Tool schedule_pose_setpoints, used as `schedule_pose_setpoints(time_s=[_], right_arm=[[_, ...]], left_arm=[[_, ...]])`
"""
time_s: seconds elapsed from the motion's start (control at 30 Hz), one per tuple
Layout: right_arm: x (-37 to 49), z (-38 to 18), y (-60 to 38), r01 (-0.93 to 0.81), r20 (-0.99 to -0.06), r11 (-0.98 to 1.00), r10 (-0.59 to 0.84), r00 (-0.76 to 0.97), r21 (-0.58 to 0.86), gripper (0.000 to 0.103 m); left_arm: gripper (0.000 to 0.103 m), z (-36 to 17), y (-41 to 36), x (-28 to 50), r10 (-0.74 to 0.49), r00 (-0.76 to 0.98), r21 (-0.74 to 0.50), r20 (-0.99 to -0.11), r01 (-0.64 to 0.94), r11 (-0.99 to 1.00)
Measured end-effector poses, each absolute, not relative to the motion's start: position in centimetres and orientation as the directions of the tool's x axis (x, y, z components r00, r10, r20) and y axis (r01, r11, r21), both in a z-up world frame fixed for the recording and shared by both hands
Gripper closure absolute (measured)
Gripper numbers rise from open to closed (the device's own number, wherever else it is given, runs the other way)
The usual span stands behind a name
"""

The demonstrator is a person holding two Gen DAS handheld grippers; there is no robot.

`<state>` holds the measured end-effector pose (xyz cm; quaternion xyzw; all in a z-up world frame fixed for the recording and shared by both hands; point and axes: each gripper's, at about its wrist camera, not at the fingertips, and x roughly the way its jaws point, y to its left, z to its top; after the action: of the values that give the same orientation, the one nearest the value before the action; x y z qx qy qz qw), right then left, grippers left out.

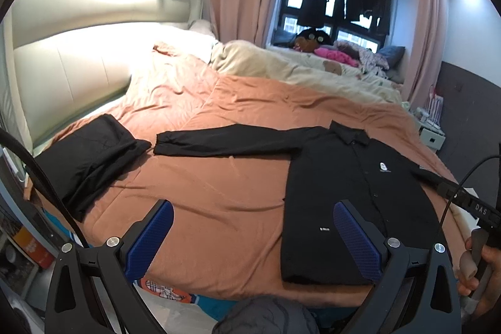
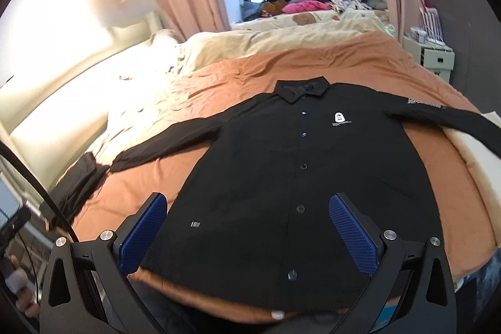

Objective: Fold large clothes
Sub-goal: 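Grasp the black coat's sleeve with the left tool while the right tool grasps the coat's side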

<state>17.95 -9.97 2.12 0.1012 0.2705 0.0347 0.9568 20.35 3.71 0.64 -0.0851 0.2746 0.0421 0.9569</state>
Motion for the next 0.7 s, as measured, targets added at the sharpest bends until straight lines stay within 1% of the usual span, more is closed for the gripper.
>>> schedule_pose_setpoints(time_s=[0.13,0.2,0.33,0.53,0.6,0.63,0.67,0.7], right_arm=[[21.5,2.1,-10.1,0.012,-0.514,0.969,0.122,0.849,0.248,0.0],[23.3,2.0,-10.2,0.023,-0.517,0.965,0.12,0.848,0.262,0.0],[26.7,1.8,-9.9,0.034,-0.519,0.957,0.125,0.846,0.287,0.0],[32.5,0.7,-9.8,0.025,-0.522,0.943,0.162,0.837,0.332,0.0],[33.8,0.1,-9.9,0.031,-0.525,0.939,0.164,0.835,0.343,0.0],[34.3,0.0,-10.0,0.034,-0.524,0.938,0.163,0.836,0.346,0.0],[35.2,-0.2,-9.9,0.031,-0.525,0.936,0.168,0.835,0.349,0.0],[36.1,-0.5,-9.7,0.022,-0.53,0.936,0.18,0.829,0.352,0.0]], left_arm=[[0.001,0.8,4.4,22.7,-0.008,0.845,-0.185,-0.535,-0.107,0.977],[0.0,0.7,4.5,24.0,0.001,0.836,-0.173,-0.549,-0.115,0.978],[0.0,-0.1,5.6,26.7,-0.024,0.815,-0.203,-0.579,-0.116,0.972],[0.001,-1.3,7.6,30.3,-0.002,0.8,-0.188,-0.6,-0.139,0.972],[0.001,-1.8,8.7,31.4,0.024,0.794,-0.183,-0.608,-0.169,0.968],[0.001,-2.0,9.3,32.0,0.034,0.792,-0.184,-0.61,-0.183,0.966],[0.005,-2.3,10.1,32.8,0.042,0.787,-0.189,-0.616,-0.199,0.961],[0.011,-2.5,10.6,33.4,0.039,0.784,-0.199,-0.62,-0.204,0.958]])
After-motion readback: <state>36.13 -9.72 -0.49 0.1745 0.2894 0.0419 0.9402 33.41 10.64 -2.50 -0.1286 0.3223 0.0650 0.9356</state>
